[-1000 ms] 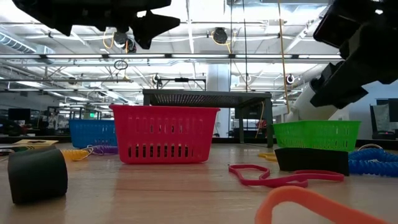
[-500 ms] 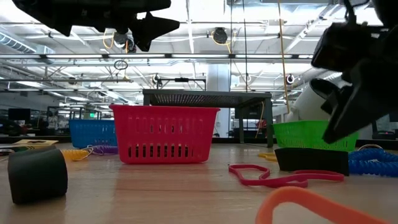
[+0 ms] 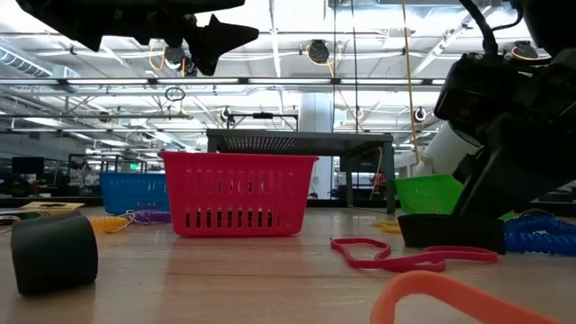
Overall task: Pick & Place Office Desk Supplies
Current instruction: Put the yellow rubber band into the green bin
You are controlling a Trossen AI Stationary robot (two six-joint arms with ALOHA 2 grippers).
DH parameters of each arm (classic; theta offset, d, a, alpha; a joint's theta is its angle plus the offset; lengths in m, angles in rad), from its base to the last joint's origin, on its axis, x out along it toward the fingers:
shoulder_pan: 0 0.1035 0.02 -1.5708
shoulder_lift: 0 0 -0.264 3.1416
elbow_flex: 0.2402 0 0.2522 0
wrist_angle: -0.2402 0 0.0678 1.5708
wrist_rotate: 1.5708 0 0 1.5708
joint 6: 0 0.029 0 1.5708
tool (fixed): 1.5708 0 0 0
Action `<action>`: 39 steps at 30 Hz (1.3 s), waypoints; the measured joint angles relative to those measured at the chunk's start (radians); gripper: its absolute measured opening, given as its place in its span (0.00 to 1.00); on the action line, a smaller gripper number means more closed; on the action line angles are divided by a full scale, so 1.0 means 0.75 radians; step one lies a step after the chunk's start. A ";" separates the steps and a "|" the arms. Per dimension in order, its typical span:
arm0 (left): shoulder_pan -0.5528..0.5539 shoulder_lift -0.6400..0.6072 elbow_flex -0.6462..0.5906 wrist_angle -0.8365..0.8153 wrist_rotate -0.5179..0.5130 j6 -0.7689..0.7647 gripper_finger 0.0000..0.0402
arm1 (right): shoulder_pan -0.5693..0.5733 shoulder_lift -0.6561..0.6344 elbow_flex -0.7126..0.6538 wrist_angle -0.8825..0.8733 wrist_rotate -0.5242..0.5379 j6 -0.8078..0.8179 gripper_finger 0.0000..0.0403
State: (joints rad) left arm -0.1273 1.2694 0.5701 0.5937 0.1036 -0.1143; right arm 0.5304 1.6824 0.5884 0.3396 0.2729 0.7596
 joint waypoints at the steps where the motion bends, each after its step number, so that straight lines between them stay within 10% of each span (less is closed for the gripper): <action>1: -0.003 0.000 0.000 0.000 0.000 0.000 0.64 | 0.000 0.003 0.000 -0.002 0.013 -0.004 0.32; 12: -0.012 0.000 0.000 0.000 0.000 0.000 0.64 | -0.003 0.008 -0.002 -0.031 0.149 -0.088 0.02; 28: -0.012 0.001 0.000 -0.028 -0.002 -0.001 0.64 | 0.010 -0.204 -0.006 0.092 0.348 -0.359 0.00; 39: -0.012 0.001 0.000 -0.056 -0.002 -0.032 0.64 | 0.010 -0.211 -0.010 0.088 0.226 -0.279 0.09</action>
State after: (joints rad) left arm -0.1360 1.2697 0.5701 0.5518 0.1024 -0.1379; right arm 0.5377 1.5242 0.5812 0.4059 0.4425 0.5507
